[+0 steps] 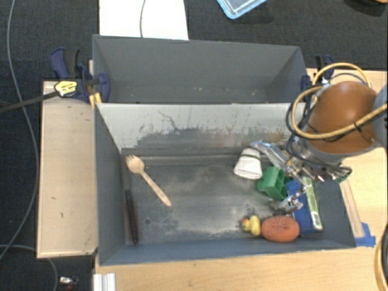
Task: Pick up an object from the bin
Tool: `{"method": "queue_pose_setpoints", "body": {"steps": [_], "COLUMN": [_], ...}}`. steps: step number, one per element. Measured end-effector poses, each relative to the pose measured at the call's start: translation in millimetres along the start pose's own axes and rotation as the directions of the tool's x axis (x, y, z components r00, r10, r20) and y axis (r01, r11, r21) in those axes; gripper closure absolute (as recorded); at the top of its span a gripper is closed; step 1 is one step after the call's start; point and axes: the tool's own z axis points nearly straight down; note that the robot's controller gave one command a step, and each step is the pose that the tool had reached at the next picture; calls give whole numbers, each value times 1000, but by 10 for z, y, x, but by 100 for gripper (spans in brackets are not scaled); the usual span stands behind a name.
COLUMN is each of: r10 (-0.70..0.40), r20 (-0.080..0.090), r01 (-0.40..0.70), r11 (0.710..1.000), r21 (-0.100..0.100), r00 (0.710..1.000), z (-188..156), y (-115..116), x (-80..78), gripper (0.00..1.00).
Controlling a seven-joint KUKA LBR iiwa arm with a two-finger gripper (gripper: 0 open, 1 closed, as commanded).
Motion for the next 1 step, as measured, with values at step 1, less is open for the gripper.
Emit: {"method": "queue_pose_setpoints", "body": {"steps": [1], "r10": [133], "r20": [2], "r01": [-133], "r11": [991], "r21": [3], "r00": [991], "z": [53], "y": [131], "x": [-106], "gripper": [100]}}
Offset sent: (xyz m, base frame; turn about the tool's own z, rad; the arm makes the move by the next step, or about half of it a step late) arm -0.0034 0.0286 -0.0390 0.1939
